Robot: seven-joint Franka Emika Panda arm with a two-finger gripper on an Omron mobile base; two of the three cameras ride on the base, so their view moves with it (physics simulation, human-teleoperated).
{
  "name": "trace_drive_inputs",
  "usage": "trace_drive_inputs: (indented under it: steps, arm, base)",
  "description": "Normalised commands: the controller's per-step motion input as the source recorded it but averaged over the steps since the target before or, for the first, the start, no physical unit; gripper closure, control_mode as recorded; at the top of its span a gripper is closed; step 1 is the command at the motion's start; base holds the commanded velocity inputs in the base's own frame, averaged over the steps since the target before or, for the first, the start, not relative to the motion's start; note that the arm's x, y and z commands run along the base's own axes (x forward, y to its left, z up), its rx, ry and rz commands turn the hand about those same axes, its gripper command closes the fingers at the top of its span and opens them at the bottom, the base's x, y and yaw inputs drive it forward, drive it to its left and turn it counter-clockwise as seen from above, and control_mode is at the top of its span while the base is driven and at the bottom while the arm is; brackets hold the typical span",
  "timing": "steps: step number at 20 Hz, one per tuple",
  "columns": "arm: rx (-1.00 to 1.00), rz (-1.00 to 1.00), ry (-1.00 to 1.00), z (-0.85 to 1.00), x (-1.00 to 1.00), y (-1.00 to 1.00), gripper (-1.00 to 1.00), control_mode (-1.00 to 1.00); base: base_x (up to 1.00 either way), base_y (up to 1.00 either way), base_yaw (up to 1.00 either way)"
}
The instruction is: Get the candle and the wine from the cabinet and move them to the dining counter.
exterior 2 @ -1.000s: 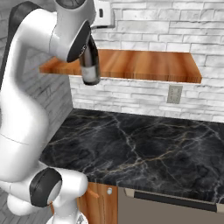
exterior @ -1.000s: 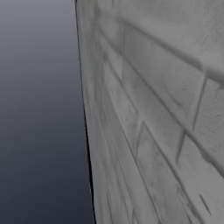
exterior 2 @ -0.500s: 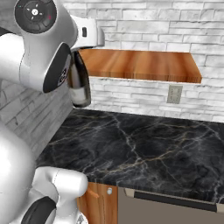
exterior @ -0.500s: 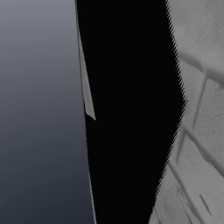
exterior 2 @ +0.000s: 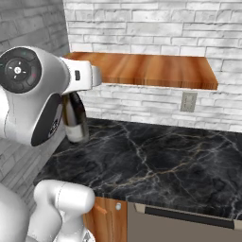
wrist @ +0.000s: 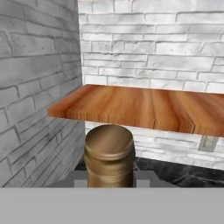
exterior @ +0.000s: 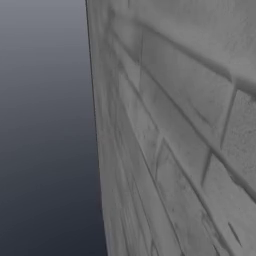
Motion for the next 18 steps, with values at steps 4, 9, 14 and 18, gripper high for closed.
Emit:
trace_drive_inputs:
  steps: [4,9,14,18]
  arm:
    - [0.01,0.00,0.00,-0.06,-0.05,0.00,1.00,-1.00]
    - [0.01,0.00,0.02,0.00,0.00,0.00,1.00,-1.00]
    - [0.00,0.00,0.11,0.06,0.00,0.00,1.00,-1.00]
    - [0.00,0.00,0.18,0.03,0.00,0.00,1.00,-1.00]
  base:
    - [0.00,0.00,0.00]
    - [0.00,0.00,0.00]
    - [0.00,0.00,0.00]
    - [0.00,0.00,0.00]
